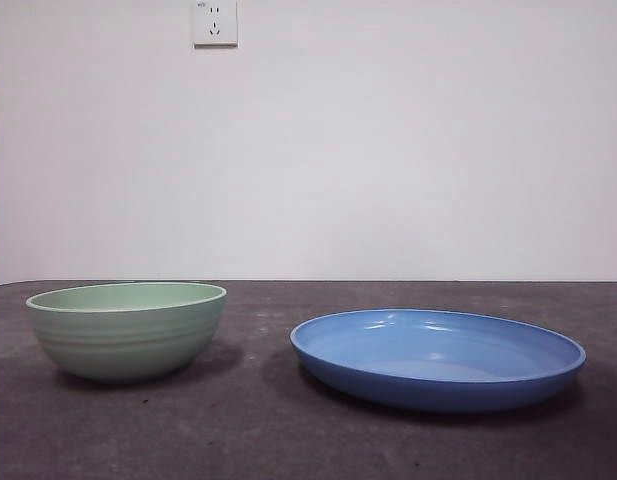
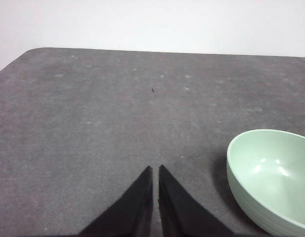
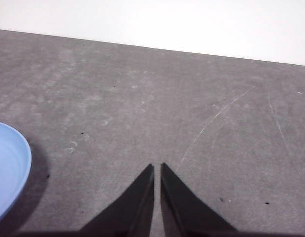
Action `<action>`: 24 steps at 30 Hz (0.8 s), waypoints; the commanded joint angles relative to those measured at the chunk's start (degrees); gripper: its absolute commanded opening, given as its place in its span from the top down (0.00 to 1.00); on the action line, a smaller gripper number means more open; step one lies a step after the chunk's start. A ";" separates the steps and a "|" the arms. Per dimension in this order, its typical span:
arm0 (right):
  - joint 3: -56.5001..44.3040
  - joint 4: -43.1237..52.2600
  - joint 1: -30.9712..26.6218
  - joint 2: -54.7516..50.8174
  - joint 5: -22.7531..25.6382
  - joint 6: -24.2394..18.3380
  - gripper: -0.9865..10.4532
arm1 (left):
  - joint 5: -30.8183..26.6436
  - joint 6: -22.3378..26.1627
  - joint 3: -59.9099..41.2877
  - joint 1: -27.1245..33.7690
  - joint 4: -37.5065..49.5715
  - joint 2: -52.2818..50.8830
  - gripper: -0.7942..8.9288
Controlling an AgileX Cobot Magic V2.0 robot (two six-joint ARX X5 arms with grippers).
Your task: Place the green bowl on the blue plate
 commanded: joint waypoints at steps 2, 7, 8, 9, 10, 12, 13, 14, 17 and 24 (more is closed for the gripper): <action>-0.26 2.47 -0.13 -0.15 0.00 -0.37 0.90 | -0.13 -0.13 -1.05 0.02 -0.26 -0.11 0.90; -0.26 5.70 -0.13 -0.15 -1.73 4.35 0.90 | -0.13 -0.44 -1.05 0.04 0.20 -0.11 0.90; -0.26 6.12 -0.11 -0.15 -1.73 5.79 0.90 | -0.13 -1.31 -1.05 0.02 0.17 -0.11 0.90; -0.24 6.21 -0.11 -0.15 -1.90 7.04 0.90 | -0.13 -2.08 -1.05 0.02 0.17 -0.11 0.90; -0.13 6.16 -0.11 -0.15 -2.19 8.28 0.90 | -0.13 -3.04 -1.03 0.02 0.17 -0.11 0.90; 0.55 5.81 -0.11 -0.13 -3.10 10.45 0.90 | -0.13 -4.39 -0.63 0.02 0.17 -0.02 0.90; 1.31 5.35 -0.09 -0.09 -3.74 11.87 0.90 | -0.13 -5.31 -0.22 0.02 0.17 0.00 0.90; 2.40 4.59 0.00 -0.04 -4.44 13.57 0.90 | -0.11 -6.64 0.46 0.02 0.15 0.00 0.90; 6.45 1.99 0.04 1.07 -4.50 18.03 0.90 | 0.02 -8.96 3.45 -0.33 -0.42 0.13 0.90; 19.74 -3.43 0.04 8.94 -8.37 19.21 0.90 | 0.04 -10.86 14.93 -0.74 -1.88 5.40 0.90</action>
